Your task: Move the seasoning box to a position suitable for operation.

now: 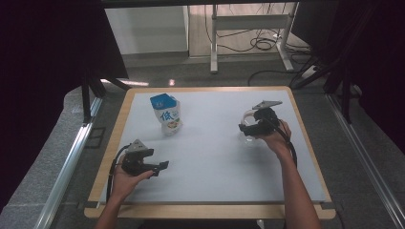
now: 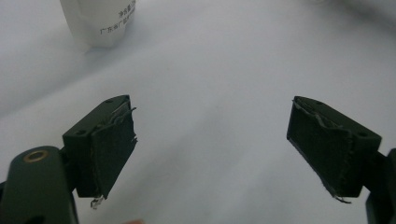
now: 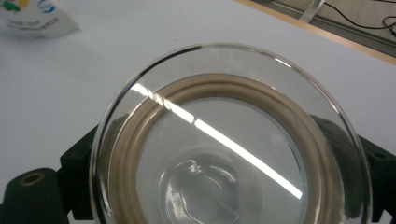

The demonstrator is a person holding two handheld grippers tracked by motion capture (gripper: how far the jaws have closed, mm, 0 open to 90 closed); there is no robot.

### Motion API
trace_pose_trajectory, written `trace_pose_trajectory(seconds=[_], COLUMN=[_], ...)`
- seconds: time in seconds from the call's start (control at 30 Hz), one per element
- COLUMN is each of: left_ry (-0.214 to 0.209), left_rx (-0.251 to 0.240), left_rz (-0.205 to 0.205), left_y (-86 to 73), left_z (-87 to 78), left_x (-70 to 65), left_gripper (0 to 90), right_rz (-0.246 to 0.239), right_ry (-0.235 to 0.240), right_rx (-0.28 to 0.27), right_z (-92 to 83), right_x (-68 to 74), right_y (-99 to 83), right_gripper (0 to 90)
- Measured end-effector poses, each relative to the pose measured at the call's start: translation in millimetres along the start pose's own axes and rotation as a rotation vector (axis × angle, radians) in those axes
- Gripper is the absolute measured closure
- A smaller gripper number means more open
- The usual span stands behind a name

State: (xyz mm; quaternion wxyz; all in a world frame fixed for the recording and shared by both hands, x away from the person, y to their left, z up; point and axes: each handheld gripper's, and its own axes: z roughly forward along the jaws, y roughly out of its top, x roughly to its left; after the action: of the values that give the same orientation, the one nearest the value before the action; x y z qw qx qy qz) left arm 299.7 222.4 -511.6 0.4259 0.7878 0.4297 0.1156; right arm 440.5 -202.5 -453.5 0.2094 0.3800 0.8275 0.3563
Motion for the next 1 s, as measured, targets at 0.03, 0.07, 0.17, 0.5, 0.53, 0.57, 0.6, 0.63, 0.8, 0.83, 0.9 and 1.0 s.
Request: trace_pose_trajectory(seconds=[0.03, 0.07, 0.17, 0.5, 0.53, 0.57, 0.6, 0.63, 0.8, 0.83, 0.9, 1.0], left_ry=[0.001, 0.001, 0.001, 0.005, 0.006, 0.007, 0.009, 0.008, 0.012, 0.013, 0.013, 0.015], left_rx=[0.0, 0.0, 0.0, 0.01, 0.011, 0.011, 0.012, 0.012, 0.008, 0.009, 0.008, 0.008], left_rz=[-0.001, -0.001, -0.003, -0.003, -0.002, -0.001, -0.003, -0.001, -0.004, -0.003, -0.003, -0.006], left_y=[0.0, 0.0, 0.1, -0.8, -0.9, -1.0, -1.1, -1.1, -1.4, -1.8, -2.1, -2.6], left_z=[0.0, 0.0, 0.3, 2.5, 2.5, 2.5, 2.3, 2.0, -0.1, -0.6, -0.9, -1.2], left_x=[0.3, 0.3, 0.6, 0.5, 0.2, -0.1, -0.5, -0.4, -0.1, -0.2, -0.3, -0.7], left_gripper=[15.1, 15.1, 15.1, 15.1, 15.1, 15.1, 15.1, 15.0, 15.0, 14.9, 14.9, 14.8], right_rz=[-0.01, -0.01, -0.027, -0.071, -0.076, -0.079, -0.083, -0.089, -0.137, -0.138, -0.126, -0.114], right_ry=[0.007, 0.007, 0.019, 0.093, 0.097, 0.102, 0.105, 0.107, 0.113, 0.115, 0.121, 0.125], right_rx=[-0.002, -0.002, 0.001, -0.017, -0.022, -0.023, -0.021, -0.016, 0.014, 0.02, 0.016, 0.009], right_z=[-2.4, -2.4, -7.9, -23.2, -23.8, -24.4, -24.7, -24.9, -19.7, -18.0, -16.6, -16.9], right_x=[2.6, 2.6, 10.6, 42.5, 44.2, 46.6, 49.0, 51.9, 68.5, 70.3, 71.2, 69.5], right_y=[-3.2, -3.2, -10.5, -23.4, -24.2, -25.2, -26.1, -26.7, -31.7, -32.7, -34.5, -36.3], right_gripper=[11.3, 11.3, 11.3, 11.3, 11.3, 11.3, 11.3, 11.3, 11.3, 11.2, 11.2, 11.2])
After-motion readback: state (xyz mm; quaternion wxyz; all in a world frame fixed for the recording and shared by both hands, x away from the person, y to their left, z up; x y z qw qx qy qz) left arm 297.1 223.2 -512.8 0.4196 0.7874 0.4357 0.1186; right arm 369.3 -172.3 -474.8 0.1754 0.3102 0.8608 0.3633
